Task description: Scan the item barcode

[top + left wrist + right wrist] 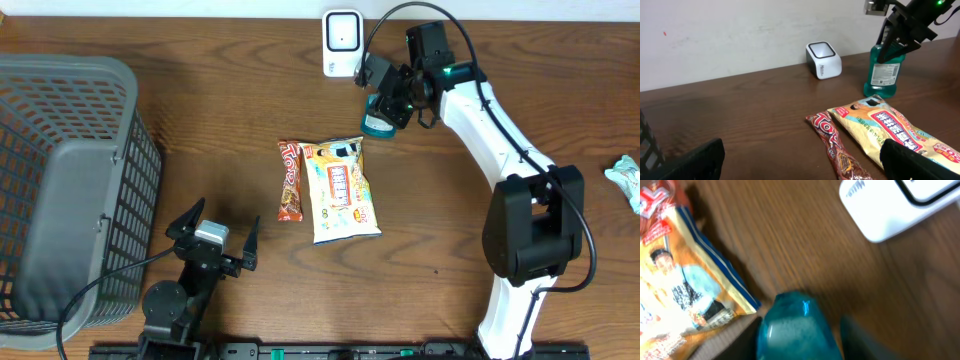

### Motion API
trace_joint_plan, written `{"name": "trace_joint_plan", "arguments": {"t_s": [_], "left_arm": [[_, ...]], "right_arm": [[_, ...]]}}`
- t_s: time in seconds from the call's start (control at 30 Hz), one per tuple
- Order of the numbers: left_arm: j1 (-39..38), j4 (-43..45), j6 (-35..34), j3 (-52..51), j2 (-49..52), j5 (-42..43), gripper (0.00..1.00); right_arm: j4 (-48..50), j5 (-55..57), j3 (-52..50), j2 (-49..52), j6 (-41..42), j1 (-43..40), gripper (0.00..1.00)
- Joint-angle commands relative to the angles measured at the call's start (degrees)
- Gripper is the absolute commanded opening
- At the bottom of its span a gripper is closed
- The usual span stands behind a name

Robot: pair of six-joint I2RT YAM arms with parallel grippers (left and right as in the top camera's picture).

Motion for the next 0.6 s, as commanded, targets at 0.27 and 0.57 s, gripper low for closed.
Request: {"name": "trace_joint_plan", "arguments": {"t_s": [0.27,0.57], "left_arm": [[-0.2,-1.7,0.5,-1.1,-0.1,0.1,0.99],[-0.2,-1.7,0.5,-1.1,-0.1,0.1,0.99]], "right_arm": [[-1.1,0.9,0.2,-0.2,5.3,0.2,0.11],[-7.7,-5.1,1.2,-13.1,16.1,0.1,0.09]]}}
